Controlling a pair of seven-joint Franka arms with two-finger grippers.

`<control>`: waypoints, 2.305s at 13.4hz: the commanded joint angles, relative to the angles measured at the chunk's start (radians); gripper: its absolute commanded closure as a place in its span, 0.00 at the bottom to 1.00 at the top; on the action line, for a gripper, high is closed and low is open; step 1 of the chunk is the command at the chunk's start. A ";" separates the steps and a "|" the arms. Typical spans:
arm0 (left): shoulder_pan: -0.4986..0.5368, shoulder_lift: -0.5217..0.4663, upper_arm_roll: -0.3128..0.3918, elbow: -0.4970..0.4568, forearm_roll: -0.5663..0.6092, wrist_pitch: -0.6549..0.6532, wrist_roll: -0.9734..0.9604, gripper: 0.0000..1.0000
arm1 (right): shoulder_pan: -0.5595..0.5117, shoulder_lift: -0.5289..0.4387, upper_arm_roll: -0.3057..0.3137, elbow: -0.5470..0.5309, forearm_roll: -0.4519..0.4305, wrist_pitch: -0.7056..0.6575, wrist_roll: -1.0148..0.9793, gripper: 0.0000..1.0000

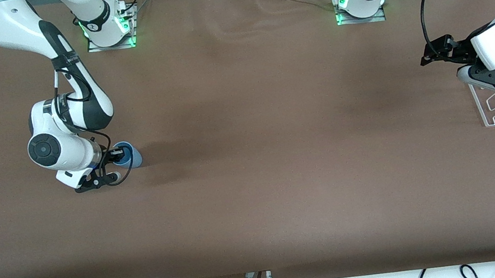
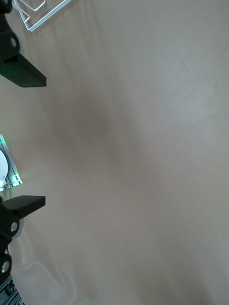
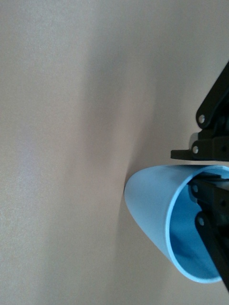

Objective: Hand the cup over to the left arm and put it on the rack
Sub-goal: 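Close the right gripper on the cup while the left gripper moves forward, then lift the cup sideways with the right gripper while the left gripper approaches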

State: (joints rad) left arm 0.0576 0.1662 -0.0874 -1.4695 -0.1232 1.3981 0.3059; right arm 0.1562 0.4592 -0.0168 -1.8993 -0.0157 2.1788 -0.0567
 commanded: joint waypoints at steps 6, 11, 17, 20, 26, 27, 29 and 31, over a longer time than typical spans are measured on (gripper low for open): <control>0.019 0.016 0.000 -0.014 -0.093 0.016 0.127 0.00 | -0.012 -0.011 0.011 0.002 0.005 -0.020 -0.003 1.00; 0.019 0.026 -0.002 -0.021 -0.131 0.015 0.143 0.00 | -0.004 -0.019 0.015 0.069 0.049 -0.131 -0.003 1.00; 0.051 0.058 0.000 -0.035 -0.154 0.047 0.459 0.00 | 0.023 -0.017 0.018 0.204 0.117 -0.316 0.073 1.00; 0.079 0.064 0.000 -0.071 -0.177 0.084 0.697 0.00 | 0.060 -0.014 0.018 0.281 0.167 -0.418 0.184 1.00; 0.073 0.075 0.000 -0.109 -0.314 0.096 0.961 0.00 | 0.123 -0.005 0.020 0.378 0.419 -0.525 0.452 1.00; 0.073 0.075 0.000 -0.136 -0.367 0.097 0.992 0.00 | 0.141 -0.007 0.018 0.387 0.456 -0.525 0.495 1.00; 0.070 0.076 0.000 -0.185 -0.461 0.137 1.036 0.00 | 0.180 -0.002 0.020 0.411 0.528 -0.522 0.619 1.00; 0.058 0.087 -0.020 -0.225 -0.545 0.194 1.070 0.00 | 0.206 0.027 0.018 0.468 0.618 -0.521 0.736 1.00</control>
State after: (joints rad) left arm 0.1246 0.2607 -0.0926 -1.6415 -0.5976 1.5388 1.3210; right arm 0.3402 0.4526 0.0043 -1.5024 0.5342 1.6788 0.5762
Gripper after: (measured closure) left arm 0.000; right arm 0.943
